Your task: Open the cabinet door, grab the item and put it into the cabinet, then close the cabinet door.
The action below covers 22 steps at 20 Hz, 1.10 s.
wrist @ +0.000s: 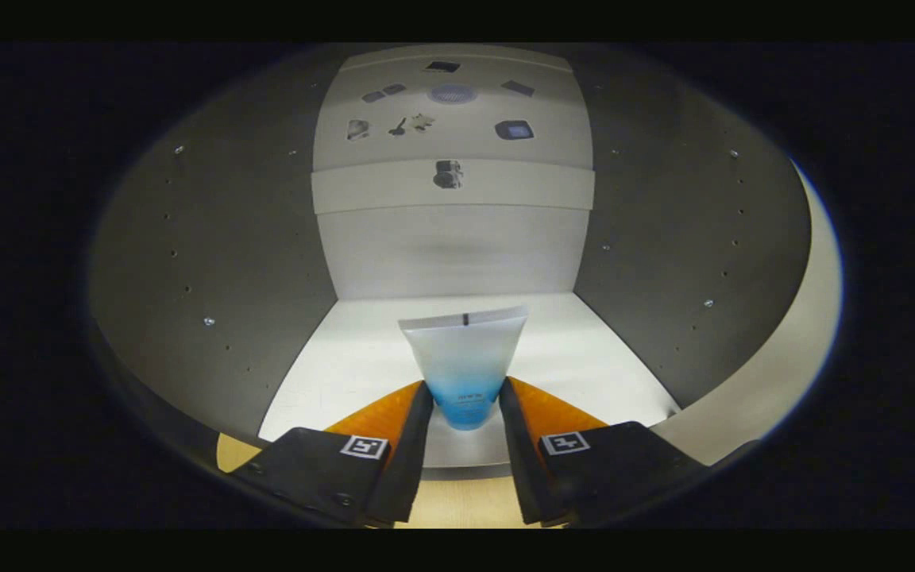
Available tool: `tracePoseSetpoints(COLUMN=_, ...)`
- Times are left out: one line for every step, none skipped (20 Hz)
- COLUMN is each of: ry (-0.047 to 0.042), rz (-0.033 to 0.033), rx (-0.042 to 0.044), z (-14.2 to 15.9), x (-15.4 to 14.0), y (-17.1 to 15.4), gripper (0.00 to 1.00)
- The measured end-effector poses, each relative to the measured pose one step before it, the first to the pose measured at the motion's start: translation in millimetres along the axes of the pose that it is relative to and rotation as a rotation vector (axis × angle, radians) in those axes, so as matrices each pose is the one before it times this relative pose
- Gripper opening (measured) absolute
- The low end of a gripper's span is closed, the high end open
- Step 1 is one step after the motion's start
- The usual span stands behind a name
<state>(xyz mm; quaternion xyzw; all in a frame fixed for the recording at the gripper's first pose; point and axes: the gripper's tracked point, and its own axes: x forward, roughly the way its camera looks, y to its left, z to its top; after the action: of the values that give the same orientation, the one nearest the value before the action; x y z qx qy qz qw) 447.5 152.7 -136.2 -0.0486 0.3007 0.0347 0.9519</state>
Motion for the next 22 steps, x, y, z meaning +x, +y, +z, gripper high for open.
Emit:
tracePoseSetpoints(ry=-0.00056, rz=0.00457, rx=0.00994, z=0.27, x=-0.10, y=0.26, gripper=0.57)
tracePoseSetpoints(ry=-0.00094, rz=0.01467, rx=0.01003, z=-1.04, x=-1.31, y=3.09, gripper=0.62)
tracePoseSetpoints(ry=-0.00282, rz=0.00963, rx=0.00373, z=-0.03, x=-2.09, y=2.01, gripper=0.67)
tracePoseSetpoints(ry=-0.01045, rz=0.00457, rx=-0.00006, z=1.29, x=-1.90, y=1.57, gripper=0.74)
tracePoseSetpoints(ry=-0.01698, rz=-0.00447, rx=-0.00556, z=2.66, x=-2.35, y=-0.25, gripper=0.81)
tracePoseSetpoints(ry=-0.01828, rz=-0.00567, rx=-0.00753, z=3.92, x=-3.98, y=-0.48, gripper=0.86)
tracePoseSetpoints(ry=-0.01456, rz=0.00246, rx=-0.00589, z=2.09, x=-4.07, y=1.11, gripper=0.91)
tracePoseSetpoints(ry=-0.01061, rz=0.00450, rx=-0.00361, z=2.11, x=-5.35, y=1.31, gripper=0.95)
tracePoseSetpoints(ry=-0.01212, rz=0.00609, rx=-0.00025, z=2.63, x=-7.39, y=1.74, gripper=0.95)
tracePoseSetpoints(ry=-0.01586, rz=0.00519, rx=-0.00021, z=4.01, x=-8.67, y=0.41, gripper=0.95)
tracePoseSetpoints(ry=-0.02334, rz=0.00147, rx=-0.00265, z=4.85, x=-9.80, y=-0.03, gripper=0.95)
tracePoseSetpoints(ry=-0.02560, rz=0.00380, rx=-0.00384, z=5.34, x=-11.61, y=-0.10, gripper=0.95)
tracePoseSetpoints(ry=-0.02881, rz=0.00747, rx=-0.00236, z=6.30, x=-13.54, y=1.72, gripper=0.95)
tracePoseSetpoints(ry=-0.02996, rz=0.01571, rx=-0.00273, z=6.42, x=-15.09, y=3.33, gripper=0.95)
tracePoseSetpoints(ry=-0.02737, rz=0.02308, rx=-0.00455, z=5.51, x=-18.23, y=5.88, gripper=0.95)
tracePoseSetpoints(ry=-0.02928, rz=0.02410, rx=-0.00434, z=6.22, x=-20.08, y=5.89, gripper=0.95)
tracePoseSetpoints(ry=-0.02680, rz=0.01775, rx=-0.00846, z=6.84, x=-20.27, y=6.14, gripper=0.95)
tracePoseSetpoints(ry=-0.02770, rz=0.00796, rx=-0.00920, z=5.51, x=-22.43, y=3.92, gripper=0.95)
tracePoseSetpoints(ry=-0.02924, rz=0.00909, rx=-0.00492, z=6.70, x=-20.77, y=3.61, gripper=0.95)
tracePoseSetpoints(ry=-0.02735, rz=0.00998, rx=0.00235, z=5.66, x=-19.91, y=3.46, gripper=0.95)
tracePoseSetpoints(ry=-0.01991, rz=0.01667, rx=0.00341, z=3.44, x=-19.65, y=5.28, gripper=0.94)
tracePoseSetpoints(ry=-0.01589, rz=0.01660, rx=-0.00154, z=2.50, x=-21.26, y=4.55, gripper=0.94)
